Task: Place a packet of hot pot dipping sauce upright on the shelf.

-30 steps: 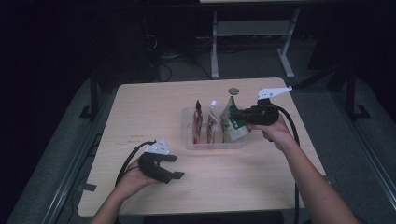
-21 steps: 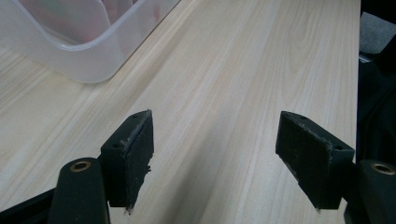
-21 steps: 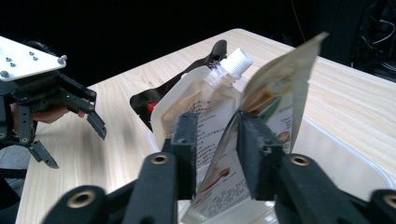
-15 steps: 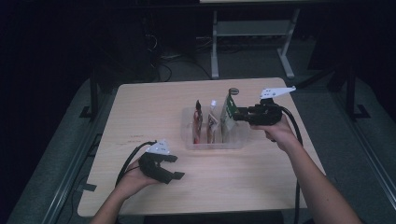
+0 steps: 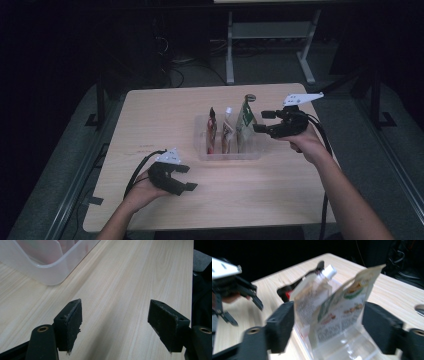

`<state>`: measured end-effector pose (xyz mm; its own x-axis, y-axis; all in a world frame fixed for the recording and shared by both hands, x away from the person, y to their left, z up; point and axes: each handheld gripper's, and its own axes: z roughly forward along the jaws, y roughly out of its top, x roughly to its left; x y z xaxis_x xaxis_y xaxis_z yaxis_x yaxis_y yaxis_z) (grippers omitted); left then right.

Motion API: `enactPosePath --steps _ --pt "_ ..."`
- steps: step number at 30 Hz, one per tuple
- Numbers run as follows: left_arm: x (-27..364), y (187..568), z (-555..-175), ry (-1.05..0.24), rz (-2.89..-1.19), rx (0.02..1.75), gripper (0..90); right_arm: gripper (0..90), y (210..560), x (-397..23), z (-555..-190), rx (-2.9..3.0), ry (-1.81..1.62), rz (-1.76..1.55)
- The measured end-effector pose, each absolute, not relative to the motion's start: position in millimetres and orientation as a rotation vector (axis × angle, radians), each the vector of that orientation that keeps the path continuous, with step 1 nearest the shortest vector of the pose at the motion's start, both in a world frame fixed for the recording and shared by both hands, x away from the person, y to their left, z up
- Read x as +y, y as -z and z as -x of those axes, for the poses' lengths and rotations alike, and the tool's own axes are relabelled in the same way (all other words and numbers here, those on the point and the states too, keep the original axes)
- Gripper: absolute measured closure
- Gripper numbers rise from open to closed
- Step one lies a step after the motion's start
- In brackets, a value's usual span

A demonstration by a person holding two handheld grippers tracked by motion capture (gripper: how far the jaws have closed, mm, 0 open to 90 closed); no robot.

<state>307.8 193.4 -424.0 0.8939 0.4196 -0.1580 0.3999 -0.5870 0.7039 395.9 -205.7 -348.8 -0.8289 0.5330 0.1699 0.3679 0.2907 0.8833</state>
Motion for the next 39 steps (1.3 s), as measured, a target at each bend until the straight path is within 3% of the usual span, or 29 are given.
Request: enactPosePath --steps 2,6,39 --pt "193.5 424.2 -308.0 -0.031 -2.262 0.585 27.3 17.4 349.8 -206.1 -391.7 2.402 -1.526 -0.847" --pt "194.0 424.4 -307.9 -0.033 -2.265 0.587 27.1 14.6 355.0 -207.7 -383.7 2.426 -1.451 -0.846" --pt "224.3 433.2 -290.1 -0.043 -2.34 0.676 25.3 14.6 407.7 -235.1 -317.4 2.475 -1.306 -0.875"
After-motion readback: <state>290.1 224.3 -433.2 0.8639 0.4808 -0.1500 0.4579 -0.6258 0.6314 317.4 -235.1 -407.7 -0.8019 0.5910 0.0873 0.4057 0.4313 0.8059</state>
